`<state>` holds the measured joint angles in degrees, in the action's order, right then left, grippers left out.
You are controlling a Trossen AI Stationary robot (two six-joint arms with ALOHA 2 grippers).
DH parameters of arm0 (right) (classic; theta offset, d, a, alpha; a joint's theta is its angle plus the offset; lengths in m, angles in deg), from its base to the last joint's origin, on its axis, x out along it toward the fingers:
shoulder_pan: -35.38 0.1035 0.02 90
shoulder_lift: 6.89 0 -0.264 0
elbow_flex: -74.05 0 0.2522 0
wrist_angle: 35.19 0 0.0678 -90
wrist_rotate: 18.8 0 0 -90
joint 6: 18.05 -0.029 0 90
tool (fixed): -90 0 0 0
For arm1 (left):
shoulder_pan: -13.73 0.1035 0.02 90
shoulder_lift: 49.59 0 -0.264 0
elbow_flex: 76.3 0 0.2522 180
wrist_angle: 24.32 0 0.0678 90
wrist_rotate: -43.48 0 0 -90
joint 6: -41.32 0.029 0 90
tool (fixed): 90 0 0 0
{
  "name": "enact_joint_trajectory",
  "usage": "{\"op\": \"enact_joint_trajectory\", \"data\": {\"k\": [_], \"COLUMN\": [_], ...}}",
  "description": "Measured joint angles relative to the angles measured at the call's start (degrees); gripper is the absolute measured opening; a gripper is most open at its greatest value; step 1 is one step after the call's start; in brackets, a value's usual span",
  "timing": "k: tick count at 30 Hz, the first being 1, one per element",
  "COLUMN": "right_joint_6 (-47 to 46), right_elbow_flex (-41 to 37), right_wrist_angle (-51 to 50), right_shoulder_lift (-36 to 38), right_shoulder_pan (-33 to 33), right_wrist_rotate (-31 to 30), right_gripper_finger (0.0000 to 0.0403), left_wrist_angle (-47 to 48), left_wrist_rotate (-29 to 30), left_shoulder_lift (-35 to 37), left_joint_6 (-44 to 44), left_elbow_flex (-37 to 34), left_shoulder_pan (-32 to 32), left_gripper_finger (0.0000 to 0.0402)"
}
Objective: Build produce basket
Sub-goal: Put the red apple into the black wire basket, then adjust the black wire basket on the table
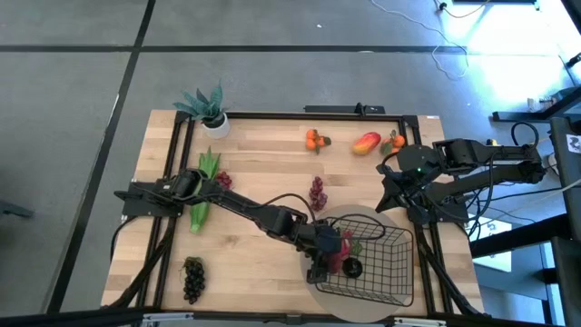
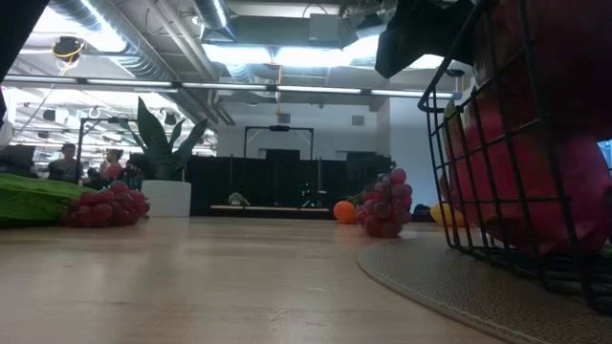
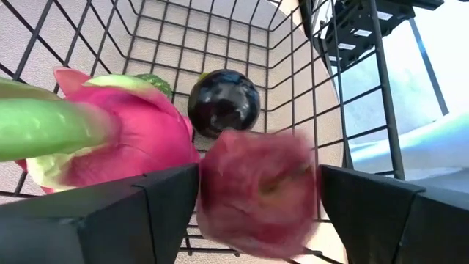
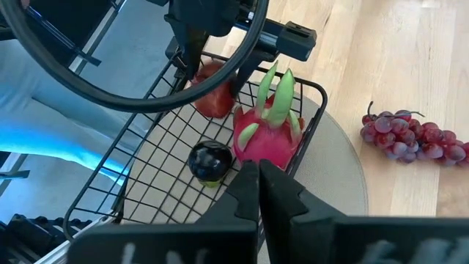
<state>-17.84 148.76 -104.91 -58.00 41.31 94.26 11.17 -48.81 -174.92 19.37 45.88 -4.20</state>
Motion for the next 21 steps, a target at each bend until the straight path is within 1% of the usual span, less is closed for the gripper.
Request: {"op": "enact_joint_trajectory", "data": {"k": [13,15,18,21], "right_joint_6": [0.1,0.0,0.1,0.1], "right_elbow_flex": [0.0,0.0,0.0,0.0], "right_wrist_angle": [0.0,0.0,0.0,0.0], "right_shoulder_lift": [0.0,0.0,0.0,0.0], "right_shoulder_pan": [0.0,0.0,0.0,0.0], "right_wrist_rotate": [0.0,0.0,0.0,0.0], "right_gripper_finger": [0.0000,0.0000,0.0000,0.0000], "left_wrist_angle": [0.2,0.4,1.3,6.7], "left_wrist_rotate": [-0.1,-0.4,-1.3,2.8], "left_shoulder_lift": [0.4,0.5,0.5,0.6], "left_joint_6": [0.1,1.0,4.7,8.3], "left_elbow_flex": [0.1,1.1,4.1,8.0], "left_shoulder_pan": [0.4,0.2,-0.5,-1.4], "left_gripper_finger": [0.0267,0.0267,0.0267,0.0267]}}
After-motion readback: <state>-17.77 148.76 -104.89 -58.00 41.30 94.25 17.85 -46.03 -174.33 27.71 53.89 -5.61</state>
